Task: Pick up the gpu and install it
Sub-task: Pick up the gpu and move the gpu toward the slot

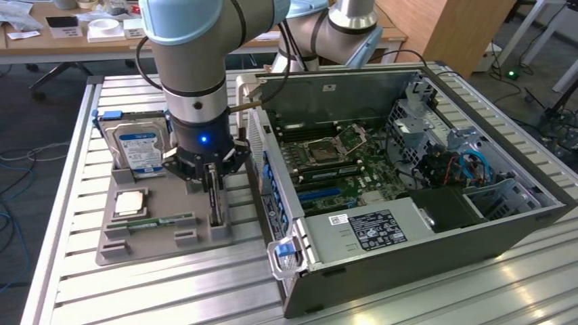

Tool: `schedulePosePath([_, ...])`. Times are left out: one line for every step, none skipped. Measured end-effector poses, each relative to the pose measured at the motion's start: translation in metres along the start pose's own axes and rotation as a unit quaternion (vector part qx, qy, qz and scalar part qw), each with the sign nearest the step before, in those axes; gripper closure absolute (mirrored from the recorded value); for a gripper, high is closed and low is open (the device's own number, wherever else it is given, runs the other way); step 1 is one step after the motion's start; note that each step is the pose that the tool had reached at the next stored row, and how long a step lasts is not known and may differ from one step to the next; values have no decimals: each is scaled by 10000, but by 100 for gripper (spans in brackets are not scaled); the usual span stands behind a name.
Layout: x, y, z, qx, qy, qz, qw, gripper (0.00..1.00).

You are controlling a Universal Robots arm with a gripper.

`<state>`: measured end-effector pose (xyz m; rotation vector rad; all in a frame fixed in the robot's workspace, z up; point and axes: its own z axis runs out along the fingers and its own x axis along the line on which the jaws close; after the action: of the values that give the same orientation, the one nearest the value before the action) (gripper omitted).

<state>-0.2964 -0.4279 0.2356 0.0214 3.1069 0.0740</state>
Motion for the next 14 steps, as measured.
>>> schedulePosePath([0,0,0,0,0,0,10000,67])
schedulePosePath([0,0,0,0,0,0,10000,67])
schedulePosePath([0,0,0,0,0,0,10000,67])
schedulePosePath([0,0,1,0,0,0,10000,67])
schedulePosePath([0,0,1,0,0,0,10000,67])
schedulePosePath([0,0,2,0,0,0,10000,67])
schedulePosePath([1,0,2,0,-1,-1,10000,67])
schedulePosePath([2,0,2,-1,0,0,10000,67])
schedulePosePath([3,0,4,-1,-1,0,10000,67])
schedulePosePath([5,-1,7,0,-1,0,10000,67])
schedulePosePath([6,-1,10,0,0,0,10000,67])
schedulePosePath([6,-1,14,0,0,0,10000,67])
schedulePosePath([6,-1,17,0,0,0,10000,67])
schedulePosePath([6,-1,19,1,0,0,10000,67])
